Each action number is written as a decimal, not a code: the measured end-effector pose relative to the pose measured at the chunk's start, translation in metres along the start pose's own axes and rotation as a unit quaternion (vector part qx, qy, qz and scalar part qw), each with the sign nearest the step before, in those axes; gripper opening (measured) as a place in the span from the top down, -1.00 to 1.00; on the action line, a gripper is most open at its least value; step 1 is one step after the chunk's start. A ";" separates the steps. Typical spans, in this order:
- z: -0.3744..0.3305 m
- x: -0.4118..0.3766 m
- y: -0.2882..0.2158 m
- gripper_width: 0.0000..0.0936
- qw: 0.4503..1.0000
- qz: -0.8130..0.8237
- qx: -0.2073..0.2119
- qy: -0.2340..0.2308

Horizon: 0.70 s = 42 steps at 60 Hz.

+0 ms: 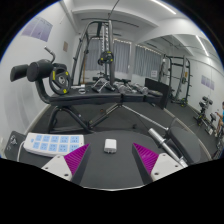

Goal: Unplug charger

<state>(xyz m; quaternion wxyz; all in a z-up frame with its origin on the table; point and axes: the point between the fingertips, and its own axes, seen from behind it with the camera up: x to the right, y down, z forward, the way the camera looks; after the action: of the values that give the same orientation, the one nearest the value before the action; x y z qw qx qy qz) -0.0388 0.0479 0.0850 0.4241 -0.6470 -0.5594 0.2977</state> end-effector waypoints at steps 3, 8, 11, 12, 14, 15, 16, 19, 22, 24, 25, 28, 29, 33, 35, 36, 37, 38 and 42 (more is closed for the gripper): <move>-0.037 -0.002 -0.004 -0.83 1.000 -0.006 0.006 -0.004; -0.105 -0.001 -0.001 -0.83 1.000 -0.007 0.000 0.002; -0.147 -0.002 0.004 -0.83 1.000 -0.004 -0.004 -0.004; -0.160 -0.003 0.005 -0.83 1.000 -0.003 -0.004 -0.007; -0.186 -0.005 0.008 -0.83 1.000 -0.002 -0.004 -0.011; -0.198 -0.006 0.010 -0.83 1.000 -0.002 -0.003 -0.012; -0.210 -0.006 0.012 -0.84 1.000 -0.002 -0.002 -0.014; -0.242 -0.010 0.019 -0.84 1.000 -0.001 0.004 -0.020; -0.270 -0.015 0.031 -0.83 1.000 0.003 0.006 -0.028; -0.285 -0.018 0.041 -0.83 0.999 0.006 0.001 -0.032; -0.291 -0.019 0.045 -0.83 0.999 0.007 -0.002 -0.033; -0.308 -0.022 0.059 -0.83 0.999 0.010 -0.010 -0.036; -0.313 -0.022 0.062 -0.83 0.999 0.010 -0.011 -0.036; -0.328 -0.023 0.072 -0.82 0.999 0.010 -0.012 -0.035; -0.335 -0.022 0.076 -0.82 0.999 0.008 -0.011 -0.033; -0.338 -0.022 0.077 -0.83 0.999 0.007 -0.011 -0.032; -0.340 -0.021 0.077 -0.82 0.999 0.006 -0.010 -0.031; -0.343 -0.021 0.077 -0.83 1.000 0.005 -0.009 -0.029; -0.353 -0.021 0.076 -0.83 1.000 0.004 -0.003 -0.028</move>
<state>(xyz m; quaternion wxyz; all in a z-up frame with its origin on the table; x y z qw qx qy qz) 0.2964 -0.0499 0.1796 0.4052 -0.6419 -0.5690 0.3162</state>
